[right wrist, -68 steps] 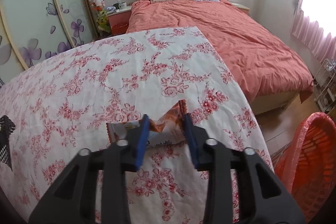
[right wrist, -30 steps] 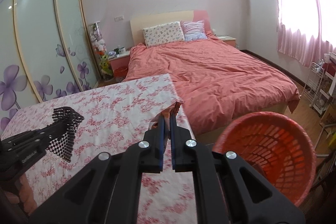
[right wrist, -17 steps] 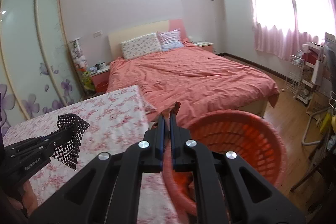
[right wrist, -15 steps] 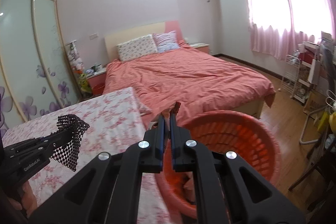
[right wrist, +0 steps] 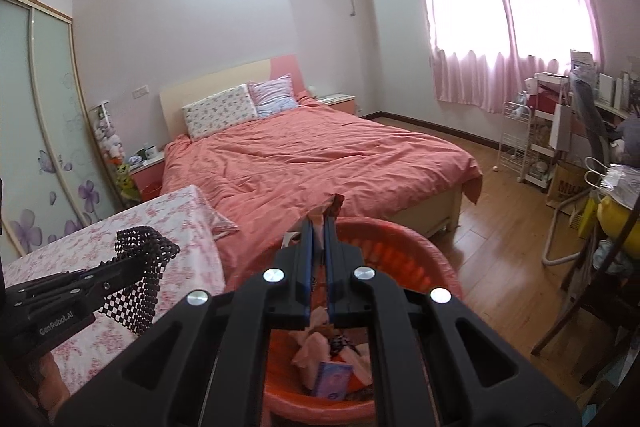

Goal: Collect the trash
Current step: 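Open both tools over the basket to drop the mesh and wrapper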

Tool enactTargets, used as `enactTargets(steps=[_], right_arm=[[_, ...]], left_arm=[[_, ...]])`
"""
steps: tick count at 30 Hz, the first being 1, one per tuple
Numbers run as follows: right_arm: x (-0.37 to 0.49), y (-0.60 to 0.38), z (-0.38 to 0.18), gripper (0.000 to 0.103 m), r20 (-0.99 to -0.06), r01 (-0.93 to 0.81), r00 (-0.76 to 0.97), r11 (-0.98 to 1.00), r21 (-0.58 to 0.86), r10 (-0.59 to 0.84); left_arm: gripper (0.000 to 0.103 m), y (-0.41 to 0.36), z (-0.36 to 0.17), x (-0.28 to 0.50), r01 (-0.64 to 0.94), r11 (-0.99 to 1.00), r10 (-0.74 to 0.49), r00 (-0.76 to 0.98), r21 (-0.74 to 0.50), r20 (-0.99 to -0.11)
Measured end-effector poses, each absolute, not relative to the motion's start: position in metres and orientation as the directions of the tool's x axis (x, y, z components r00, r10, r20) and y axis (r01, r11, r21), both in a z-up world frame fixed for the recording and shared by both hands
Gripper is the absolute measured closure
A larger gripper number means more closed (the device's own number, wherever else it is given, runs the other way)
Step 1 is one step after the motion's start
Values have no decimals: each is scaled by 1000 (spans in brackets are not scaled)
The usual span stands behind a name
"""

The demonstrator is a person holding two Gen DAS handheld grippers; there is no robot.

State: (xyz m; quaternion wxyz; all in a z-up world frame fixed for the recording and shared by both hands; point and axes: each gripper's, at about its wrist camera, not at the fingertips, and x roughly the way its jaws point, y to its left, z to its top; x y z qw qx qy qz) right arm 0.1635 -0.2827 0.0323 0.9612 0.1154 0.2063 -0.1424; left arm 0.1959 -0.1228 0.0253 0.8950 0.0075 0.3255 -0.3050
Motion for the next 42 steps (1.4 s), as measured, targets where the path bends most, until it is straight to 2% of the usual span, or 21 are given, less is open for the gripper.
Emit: enactTargets(steps=[9,24,29,31,33,34,42], right_arm=[[163,-305,15,96,-444,359,857,921,151,-261],[175,-320,0,96,-463,360,853,915,182,-243],[180,-326,-3,92,-473,356,852,912,205,-226],[181,-329,-4,80,-477,361,849,908,214,-225],[183,-332,-5,79,-482,362,848,905,225,-219],[183,-334,-6,79,-486,362,847,903,233,-214],[175,-338,-9,68,-499,383,838,890,249,-221]], left_arm=[[95,-164,10,197,594,787,-553,557,-169,-619],[95,-187,-8,202,617,768,-557,508,-173,-657],[94,-193,-13,203,618,767,-549,494,-171,-674],[91,-193,-16,204,606,777,-538,495,-172,-682],[72,-194,-19,206,596,782,-534,488,-183,-691],[69,-193,-20,207,589,788,-527,491,-182,-693],[68,-181,-22,207,551,819,-484,514,-160,-708]])
